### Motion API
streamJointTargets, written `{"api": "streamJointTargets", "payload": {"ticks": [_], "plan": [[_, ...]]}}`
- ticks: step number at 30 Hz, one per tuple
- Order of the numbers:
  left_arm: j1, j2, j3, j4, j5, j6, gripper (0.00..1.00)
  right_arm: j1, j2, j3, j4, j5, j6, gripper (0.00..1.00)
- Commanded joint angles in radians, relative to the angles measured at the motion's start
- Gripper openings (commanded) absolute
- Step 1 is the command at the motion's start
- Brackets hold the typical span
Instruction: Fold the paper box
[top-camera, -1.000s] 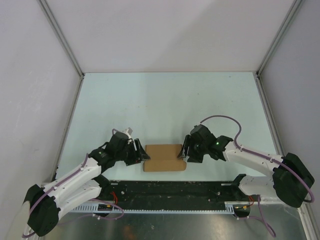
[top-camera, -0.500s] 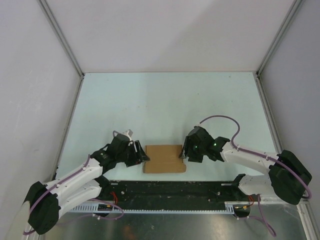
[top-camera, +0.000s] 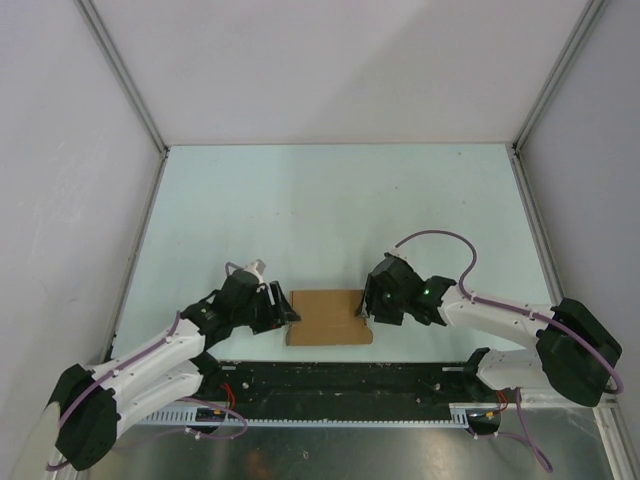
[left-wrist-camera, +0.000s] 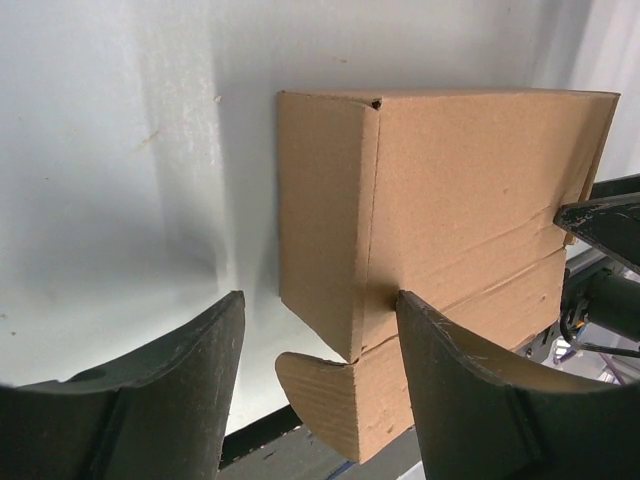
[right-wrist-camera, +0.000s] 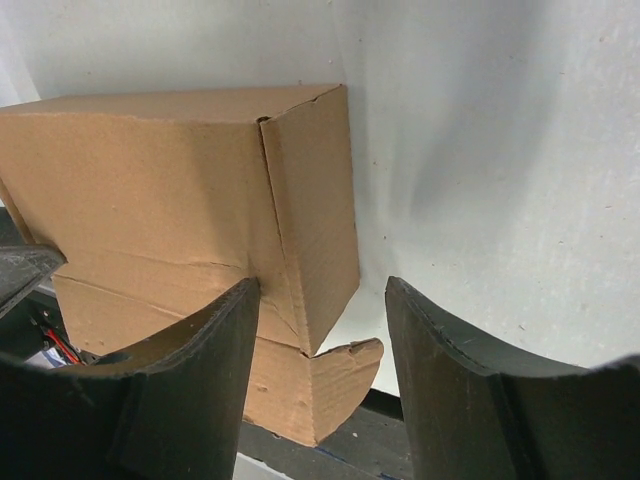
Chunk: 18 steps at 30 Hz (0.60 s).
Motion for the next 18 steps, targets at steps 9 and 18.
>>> {"api": "streamJointTargets", "payload": {"ticks": [9,18], "plan": [[-0.012,-0.069,-0.016,-0.004,-0.059,0.054,0.71,0.046,-0.002,-0.008,0.007,0.105,-0.057,0.60],[-0.012,-0.069,-0.013,-0.004,-0.084,0.074,0.73,0.054,-0.029,-0.008,0.025,0.142,-0.087,0.61]]}}
